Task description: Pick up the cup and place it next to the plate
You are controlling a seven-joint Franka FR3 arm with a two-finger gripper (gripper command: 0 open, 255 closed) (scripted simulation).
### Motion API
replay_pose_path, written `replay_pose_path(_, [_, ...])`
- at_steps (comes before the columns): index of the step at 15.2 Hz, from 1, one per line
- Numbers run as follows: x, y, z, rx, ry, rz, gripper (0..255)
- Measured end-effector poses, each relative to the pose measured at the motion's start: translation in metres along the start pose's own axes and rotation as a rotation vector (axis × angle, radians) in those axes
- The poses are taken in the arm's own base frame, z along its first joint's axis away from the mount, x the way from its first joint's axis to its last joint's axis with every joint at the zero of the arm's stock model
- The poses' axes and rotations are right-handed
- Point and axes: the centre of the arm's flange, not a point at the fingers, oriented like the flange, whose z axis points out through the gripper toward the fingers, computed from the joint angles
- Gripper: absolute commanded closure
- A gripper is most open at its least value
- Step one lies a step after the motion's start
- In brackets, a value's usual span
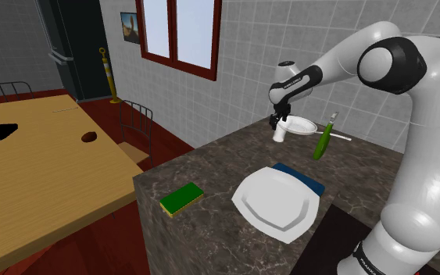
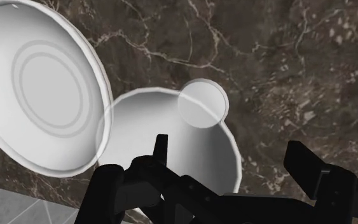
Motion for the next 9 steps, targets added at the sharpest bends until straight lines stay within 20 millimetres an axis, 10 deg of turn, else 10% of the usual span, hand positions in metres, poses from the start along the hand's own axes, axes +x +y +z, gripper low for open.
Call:
replay_pose_path(4, [-0.0002,-0.0001,0.0007,0.0,0.0,0.0,0])
replay_pose_path(5, [-0.0002,-0.0001,0.0007,0.0,0.0,0.0,255])
replay_pose_path(9, [-0.0002,-0.0001,0.0007,0.0,0.0,0.0,255])
